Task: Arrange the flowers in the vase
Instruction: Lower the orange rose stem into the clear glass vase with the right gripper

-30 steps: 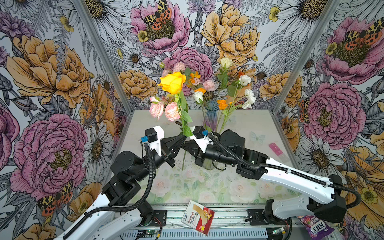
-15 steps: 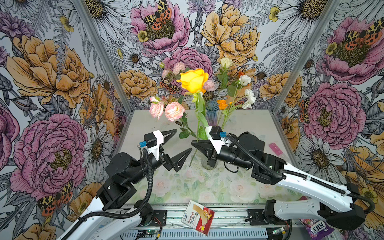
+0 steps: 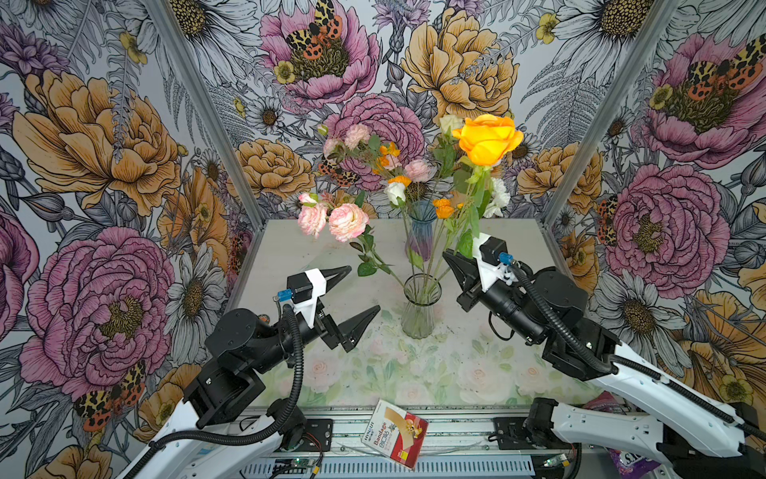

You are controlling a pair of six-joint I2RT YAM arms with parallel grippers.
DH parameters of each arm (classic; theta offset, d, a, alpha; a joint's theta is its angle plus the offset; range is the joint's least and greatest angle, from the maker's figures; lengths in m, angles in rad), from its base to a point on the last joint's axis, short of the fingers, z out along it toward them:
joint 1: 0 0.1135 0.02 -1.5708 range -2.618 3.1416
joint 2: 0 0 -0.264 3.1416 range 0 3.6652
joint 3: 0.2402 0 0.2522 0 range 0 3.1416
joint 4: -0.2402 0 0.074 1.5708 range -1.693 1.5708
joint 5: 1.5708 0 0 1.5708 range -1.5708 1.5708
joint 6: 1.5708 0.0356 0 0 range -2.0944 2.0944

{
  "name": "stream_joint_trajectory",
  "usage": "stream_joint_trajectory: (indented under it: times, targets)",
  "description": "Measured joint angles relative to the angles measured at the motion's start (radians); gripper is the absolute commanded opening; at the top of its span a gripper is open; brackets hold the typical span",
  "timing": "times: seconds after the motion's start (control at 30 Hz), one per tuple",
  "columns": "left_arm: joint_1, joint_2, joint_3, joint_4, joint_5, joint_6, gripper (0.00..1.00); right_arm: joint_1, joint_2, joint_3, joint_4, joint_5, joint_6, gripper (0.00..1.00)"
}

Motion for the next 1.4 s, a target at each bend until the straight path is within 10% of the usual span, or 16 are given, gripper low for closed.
stream_joint_trajectory:
  times: [1.4]
  targets:
    - [0.000,0.038,-0.005,-0.036,-0.031,0.000,0.99,-0.138,0.051,-0.297,0.195,-0.126,0.116,0.00]
